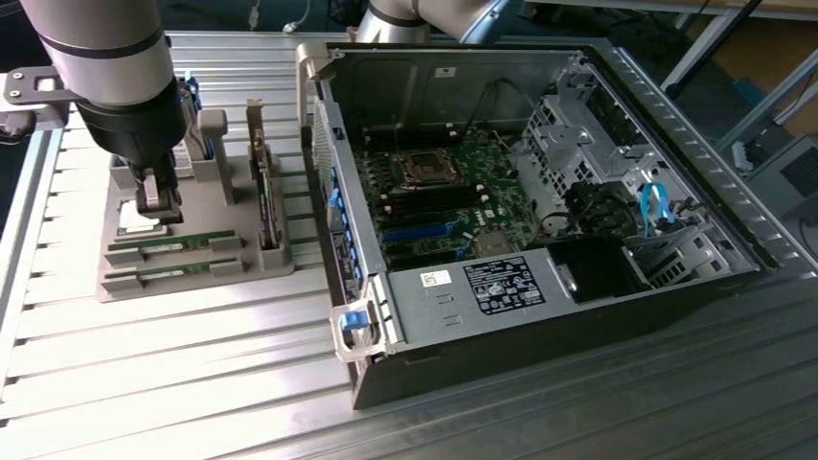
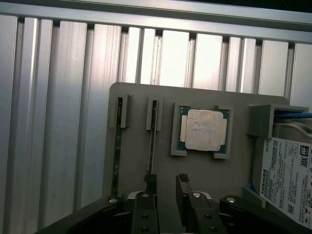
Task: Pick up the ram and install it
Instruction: 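Pick up the ram and move it above insertion slot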
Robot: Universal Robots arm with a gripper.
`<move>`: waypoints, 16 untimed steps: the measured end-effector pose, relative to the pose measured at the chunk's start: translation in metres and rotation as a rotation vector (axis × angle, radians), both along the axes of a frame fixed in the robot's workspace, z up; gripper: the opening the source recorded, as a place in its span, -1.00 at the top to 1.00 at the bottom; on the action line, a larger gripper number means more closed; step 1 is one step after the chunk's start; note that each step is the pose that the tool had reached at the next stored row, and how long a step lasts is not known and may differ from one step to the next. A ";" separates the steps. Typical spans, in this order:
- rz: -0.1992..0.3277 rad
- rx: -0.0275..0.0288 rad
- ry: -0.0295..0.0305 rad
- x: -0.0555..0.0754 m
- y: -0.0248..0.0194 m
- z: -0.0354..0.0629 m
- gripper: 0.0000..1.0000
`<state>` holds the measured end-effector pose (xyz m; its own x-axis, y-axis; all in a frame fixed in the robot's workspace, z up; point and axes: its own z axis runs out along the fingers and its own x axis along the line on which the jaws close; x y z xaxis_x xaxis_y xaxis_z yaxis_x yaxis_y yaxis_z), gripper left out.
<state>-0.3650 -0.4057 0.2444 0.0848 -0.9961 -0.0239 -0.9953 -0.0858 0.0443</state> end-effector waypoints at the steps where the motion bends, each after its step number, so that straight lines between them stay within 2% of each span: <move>1: 0.000 0.0000 -0.0001 0.000 0.0000 0.0000 0.40; 8: 0.000 0.0001 -0.0002 0.000 -0.0004 -0.0001 0.40; 16: 0.000 0.0000 -0.0001 -0.001 -0.0158 0.0000 0.40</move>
<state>-0.3664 -0.4215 0.2444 0.0848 -0.9961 -0.0239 -0.9953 -0.0858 0.0442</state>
